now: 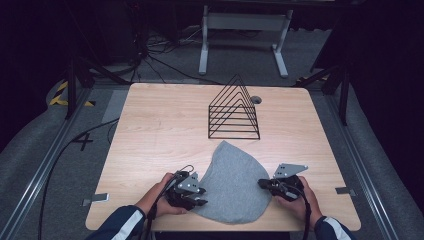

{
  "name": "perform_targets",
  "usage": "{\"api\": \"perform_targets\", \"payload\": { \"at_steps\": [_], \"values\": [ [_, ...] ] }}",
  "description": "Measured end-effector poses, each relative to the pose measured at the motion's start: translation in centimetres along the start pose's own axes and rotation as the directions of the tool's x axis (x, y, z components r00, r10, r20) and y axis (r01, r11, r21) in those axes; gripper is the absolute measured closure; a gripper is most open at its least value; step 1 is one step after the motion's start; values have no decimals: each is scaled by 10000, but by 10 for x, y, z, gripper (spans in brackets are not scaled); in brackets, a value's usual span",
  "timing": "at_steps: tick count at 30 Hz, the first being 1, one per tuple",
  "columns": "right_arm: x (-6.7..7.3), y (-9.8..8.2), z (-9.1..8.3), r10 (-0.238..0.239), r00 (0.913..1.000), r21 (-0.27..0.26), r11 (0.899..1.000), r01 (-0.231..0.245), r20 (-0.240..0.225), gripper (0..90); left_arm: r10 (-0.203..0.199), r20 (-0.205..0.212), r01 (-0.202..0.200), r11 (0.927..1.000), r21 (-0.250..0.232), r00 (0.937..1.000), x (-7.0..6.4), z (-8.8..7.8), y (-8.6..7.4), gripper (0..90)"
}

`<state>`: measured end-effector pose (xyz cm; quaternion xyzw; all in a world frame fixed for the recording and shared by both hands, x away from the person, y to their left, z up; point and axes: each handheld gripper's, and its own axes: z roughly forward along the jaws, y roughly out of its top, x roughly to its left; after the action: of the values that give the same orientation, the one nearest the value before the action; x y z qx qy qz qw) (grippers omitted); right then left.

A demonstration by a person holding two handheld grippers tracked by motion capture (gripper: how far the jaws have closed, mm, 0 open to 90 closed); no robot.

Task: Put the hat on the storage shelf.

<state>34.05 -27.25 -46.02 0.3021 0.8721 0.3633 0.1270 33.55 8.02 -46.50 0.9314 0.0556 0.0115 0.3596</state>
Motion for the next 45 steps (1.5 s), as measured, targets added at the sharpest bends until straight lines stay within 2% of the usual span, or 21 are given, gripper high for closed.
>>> {"api": "perform_targets", "payload": {
  "at_steps": [1, 2, 4, 6, 14, 16, 20, 23, 26, 27, 28, 30, 32, 34, 38, 41, 42, 43, 44, 45],
  "values": [
    [-4, 1, 1, 100, 9999, -26, 9999, -100, 28, 871, -77, 67, 77, 10000, 36, 9999, -3, 2, 2, 613],
    [-8, 2, 3, 190, 9998, -33, 9998, -190, 65, 872, 118, 162, -119, 9999, 39, 9998, -4, 3, 4, 614],
    [-16, 5, 6, 267, 9995, -108, 9996, -265, 197, 877, 171, 334, -173, 9998, 41, 9993, -9, 7, 8, 614],
    [-21, 10, 11, 217, 9990, -100, 9997, -213, 381, 877, 198, 315, -196, 9998, -56, 9993, -12, 10, 11, 614],
    [-38, 28, 27, 74, 9962, 23, 10000, -77, 866, 874, 413, 693, -406, 9991, -109, 9967, -24, 26, 27, 612],
    [-40, 32, 31, 31, 9951, 34, 10000, -35, 991, 872, 573, 813, -564, 9983, -139, 9950, -27, 31, 33, 612],
    [-43, 37, 37, 28, 9928, -58, 10000, -21, 1202, 862, 868, 746, -854, 9961, -213, 9934, -33, 41, 44, 613],
    [-43, 41, 41, -6, 9896, -77, 10000, 17, 1437, 819, 859, 802, -848, 9962, -173, 9931, -35, 45, 48, 610],
    [-41, 43, 42, -184, 9836, 13, 9998, 185, 1797, 772, 966, 644, -962, 9953, -84, 9932, -35, 43, 52, 600],
    [-40, 43, 37, -172, 9837, -122, 9997, 197, 1788, 759, 944, 335, -934, 9952, -308, 9950, -30, 33, 53, 594],
    [-40, 43, 37, -172, 9837, -122, 9997, 197, 1788, 759, 944, 335, -934, 9952, -308, 9950, -30, 33, 53, 591],
    [-37, 42, 25, 13, 9881, -518, 9986, 68, 1539, 763, 705, -102, -710, 9951, -683, 9975, -20, 19, 53, 583],
    [-32, 40, 16, 75, 9923, -724, 9974, 15, 1238, 763, 494, -578, -547, 9941, -938, 9971, -7, 7, 51, 581],
    [-22, 37, 10, -136, 9947, -708, 9973, 209, 1016, 769, 167, -969, -284, 9923, -1206, 9952, 8, -3, 48, 580],
    [6, 29, 5, -566, 9977, -568, 9967, 587, 386, 783, -240, -1514, 62, 9931, -1171, 9882, 36, -9, 40, 573],
    [29, 27, 0, -858, 9963, -663, 9942, 848, -110, 793, -515, -2006, 318, 9945, -999, 9783, 54, -7, 36, 569],
    [37, 26, 0, -924, 9953, -642, 9938, 904, -288, 793, -558, -2311, 360, 9954, -891, 9713, 61, -5, 34, 567],
    [37, 26, 0, -924, 9953, -642, 9938, 904, -288, 793, -558, -2311, 360, 9954, -891, 9713, 61, -5, 34, 569],
    [46, 25, -1, -993, 9938, -688, 9930, 958, -492, 794, -619, -2494, 415, 9954, -862, 9664, 67, -5, 32, 569],
    [53, 24, 0, -1054, 9921, -729, 9923, 1003, -687, 798, -787, -2479, 607, 9950, -794, 9656, 73, -3, 30, 574]
  ]
}}
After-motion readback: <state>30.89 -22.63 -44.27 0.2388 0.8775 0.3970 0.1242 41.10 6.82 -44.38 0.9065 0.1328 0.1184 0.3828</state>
